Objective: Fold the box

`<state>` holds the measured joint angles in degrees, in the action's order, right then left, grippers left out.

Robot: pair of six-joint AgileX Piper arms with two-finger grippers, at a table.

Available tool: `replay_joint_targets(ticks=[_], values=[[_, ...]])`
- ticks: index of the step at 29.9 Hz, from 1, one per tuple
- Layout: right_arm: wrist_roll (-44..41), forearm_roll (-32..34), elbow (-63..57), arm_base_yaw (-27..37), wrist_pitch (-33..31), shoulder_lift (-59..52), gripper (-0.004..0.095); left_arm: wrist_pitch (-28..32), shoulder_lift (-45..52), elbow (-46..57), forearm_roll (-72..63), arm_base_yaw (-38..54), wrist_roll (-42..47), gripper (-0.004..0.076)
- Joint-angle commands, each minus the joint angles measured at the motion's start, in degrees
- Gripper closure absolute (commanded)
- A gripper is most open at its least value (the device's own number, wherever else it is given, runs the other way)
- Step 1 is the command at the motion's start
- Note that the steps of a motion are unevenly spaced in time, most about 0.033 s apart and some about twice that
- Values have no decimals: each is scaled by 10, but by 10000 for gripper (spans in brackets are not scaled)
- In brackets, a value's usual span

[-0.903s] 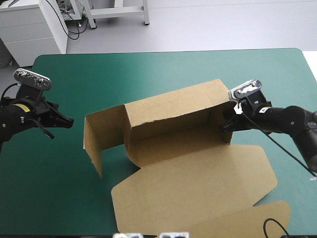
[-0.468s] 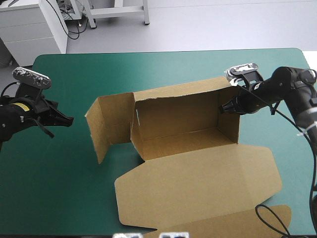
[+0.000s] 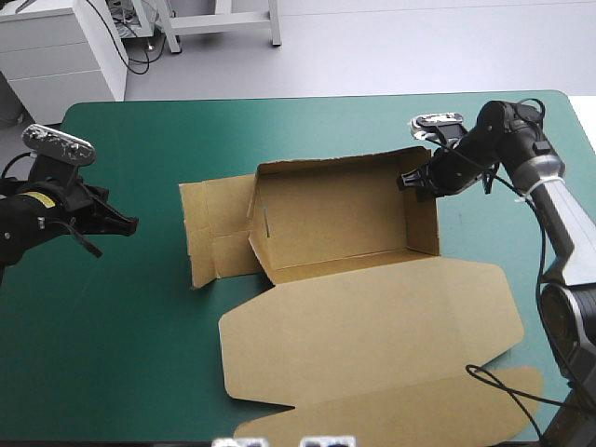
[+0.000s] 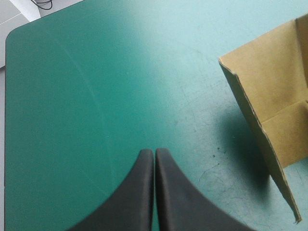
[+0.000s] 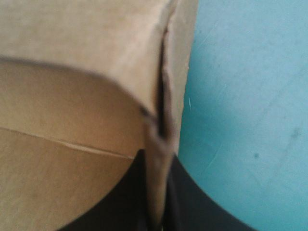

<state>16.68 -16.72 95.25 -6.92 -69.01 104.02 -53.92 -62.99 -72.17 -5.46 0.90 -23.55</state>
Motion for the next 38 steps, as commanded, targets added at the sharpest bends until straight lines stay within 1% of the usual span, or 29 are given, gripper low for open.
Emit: replay_joint_targets(ticks=[1,4,7,10,12,14,15,19,21,25,31,35,38], values=[[-8,-8,35,-1,-23,22,923,35,11,-13,-6,0,3,731],[-1,-12,48,-1,-8,35,912,34,11,-13,-7,0,2,731],[23,-20,51,-1,7,35,790,35,11,-13,-8,0,2,731],[23,-20,51,-1,14,35,578,35,11,-13,-8,-1,-1,731],[30,-18,51,-1,17,35,415,37,11,-13,-8,-1,-1,731],[33,-18,52,-1,18,35,297,37,11,-13,-8,-1,-1,731],[33,-18,55,-1,17,35,275,37,11,-13,-8,-1,-1,731],[29,-15,90,-1,-28,35,282,37,11,-12,-8,-1,-1,731],[4,-14,100,-1,-25,25,282,35,11,-12,-8,-1,1,731],[12,-16,101,-2,-25,-4,283,31,11,-12,-8,-1,1,731],[5,54,101,-39,-25,-28,281,35,11,-12,-11,-1,1,731],[-24,112,101,-73,-25,-14,281,33,11,-12,-11,-1,1,731],[-50,138,101,-76,-25,3,281,33,11,-12,-15,-1,1,731]])
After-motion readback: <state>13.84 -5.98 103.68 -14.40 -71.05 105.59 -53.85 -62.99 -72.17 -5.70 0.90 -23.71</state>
